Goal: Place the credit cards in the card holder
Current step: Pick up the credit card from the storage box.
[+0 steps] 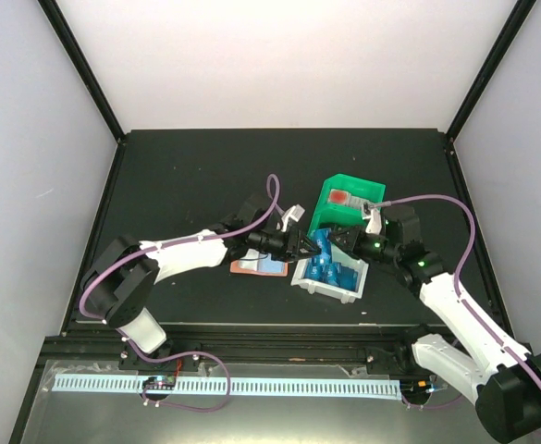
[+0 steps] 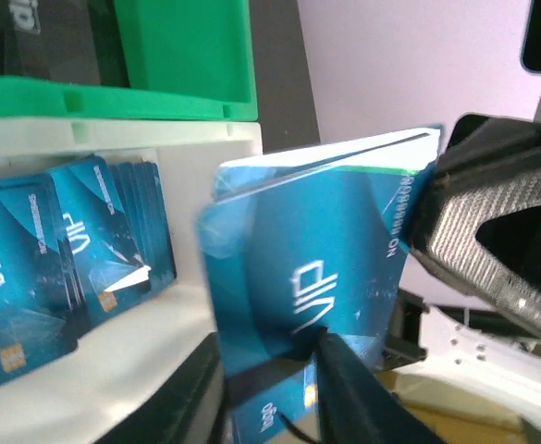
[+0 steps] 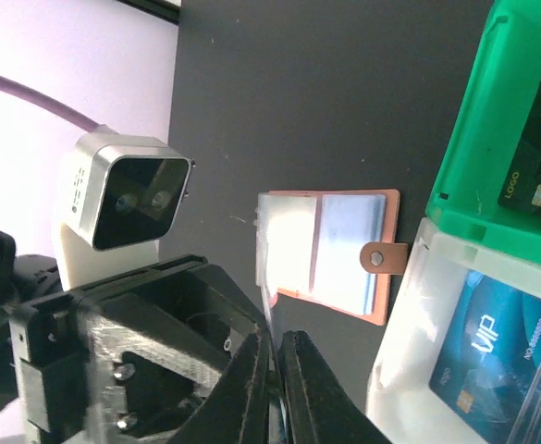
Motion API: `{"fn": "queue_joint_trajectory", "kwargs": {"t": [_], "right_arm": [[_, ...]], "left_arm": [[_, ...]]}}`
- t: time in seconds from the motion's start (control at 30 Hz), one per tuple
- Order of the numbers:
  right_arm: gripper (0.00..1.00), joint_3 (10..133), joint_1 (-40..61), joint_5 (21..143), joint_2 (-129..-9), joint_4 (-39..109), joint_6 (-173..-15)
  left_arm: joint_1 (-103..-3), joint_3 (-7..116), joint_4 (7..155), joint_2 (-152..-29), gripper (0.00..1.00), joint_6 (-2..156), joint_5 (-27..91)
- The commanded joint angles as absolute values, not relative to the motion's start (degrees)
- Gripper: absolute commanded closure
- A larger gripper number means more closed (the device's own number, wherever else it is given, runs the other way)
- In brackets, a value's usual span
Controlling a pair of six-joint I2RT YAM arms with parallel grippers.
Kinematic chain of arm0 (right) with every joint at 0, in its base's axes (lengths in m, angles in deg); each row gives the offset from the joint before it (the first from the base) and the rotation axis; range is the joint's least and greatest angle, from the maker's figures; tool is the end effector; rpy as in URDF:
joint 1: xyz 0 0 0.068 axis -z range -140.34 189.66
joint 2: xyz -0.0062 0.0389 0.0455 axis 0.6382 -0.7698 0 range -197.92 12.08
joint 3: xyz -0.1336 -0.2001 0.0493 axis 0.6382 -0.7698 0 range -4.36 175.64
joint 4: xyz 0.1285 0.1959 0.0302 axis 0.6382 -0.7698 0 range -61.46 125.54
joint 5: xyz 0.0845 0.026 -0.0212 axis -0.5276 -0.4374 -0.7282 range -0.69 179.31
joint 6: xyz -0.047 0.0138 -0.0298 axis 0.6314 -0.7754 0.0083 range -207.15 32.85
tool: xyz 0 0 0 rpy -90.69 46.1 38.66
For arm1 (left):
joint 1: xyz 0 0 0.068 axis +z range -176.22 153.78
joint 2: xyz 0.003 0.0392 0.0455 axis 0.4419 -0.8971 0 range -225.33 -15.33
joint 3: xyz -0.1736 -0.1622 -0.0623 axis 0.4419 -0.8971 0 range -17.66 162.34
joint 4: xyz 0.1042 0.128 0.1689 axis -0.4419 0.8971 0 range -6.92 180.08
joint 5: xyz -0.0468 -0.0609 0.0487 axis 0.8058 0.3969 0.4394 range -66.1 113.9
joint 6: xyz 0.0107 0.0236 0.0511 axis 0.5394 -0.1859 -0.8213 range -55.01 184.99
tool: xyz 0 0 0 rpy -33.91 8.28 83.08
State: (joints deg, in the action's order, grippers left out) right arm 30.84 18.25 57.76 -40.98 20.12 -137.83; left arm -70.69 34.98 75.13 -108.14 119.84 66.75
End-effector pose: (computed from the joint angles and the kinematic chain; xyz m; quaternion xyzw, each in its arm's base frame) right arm 0.1737 0.0910 0.2327 0.0890 0.8520 0.4624 0.2289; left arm 0.2122 -0.2471 0.1990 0.1020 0.8277 -0.5498 0.0474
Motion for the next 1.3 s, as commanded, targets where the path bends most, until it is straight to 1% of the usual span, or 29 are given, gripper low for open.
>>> {"fn": "queue_joint_trajectory", "kwargs": {"t": [0.0,0.1,0.23,0.33,0.4,0.63,0.73,0.87,0.9,1.03,1.17,1.27], "right_arm": [[0.86,29.3,18.7,55.5,-39.7,22.9,-138.4],[0.80,28.0,18.9,54.4,-39.3,25.0,-139.3],[0.76,27.1,18.9,53.1,-39.0,27.4,-140.0],[0.74,26.4,19.0,53.6,-38.6,28.4,-140.0],[0.70,26.0,19.0,54.3,-38.5,28.7,-139.6],[0.47,24.9,19.0,55.5,-37.1,31.0,-139.8],[0.41,24.4,19.0,55.2,-35.5,33.4,-141.5],[0.41,24.4,19.0,52.4,-35.5,36.6,-143.2],[0.43,24.5,19.0,51.3,-35.8,37.6,-143.6],[0.55,23.0,19.0,44.6,-36.7,45.9,-147.4],[0.66,21.4,19.0,41.3,-36.2,57.3,-153.0],[0.74,21.8,19.0,40.2,-35.6,59.6,-153.8]], "left_arm": [[-70.1,35.0,70.1,-108.0,0.83,121.2,68.5],[-69.8,34.4,68.4,-107.7,0.94,122.0,69.2],[-69.5,33.8,67.6,-106.2,0.98,122.1,69.4],[-68.9,33.4,67.5,-104.9,0.98,122.0,69.7],[-68.6,33.1,67.0,-103.8,0.98,122.1,70.4],[-67.7,33.0,67.0,-100.8,0.98,122.1,72.2],[-67.2,33.2,66.9,-100.0,0.98,122.3,73.3],[-66.6,33.4,66.4,-99.2,0.98,122.5,75.2],[-66.5,33.5,66.2,-99.1,0.98,122.5,75.6],[-65.8,33.5,65.5,-98.9,0.99,122.1,77.7],[-64.8,33.1,65.6,-98.0,0.98,120.5,79.9],[-64.2,32.6,65.7,-96.9,0.98,119.4,80.8]]}}
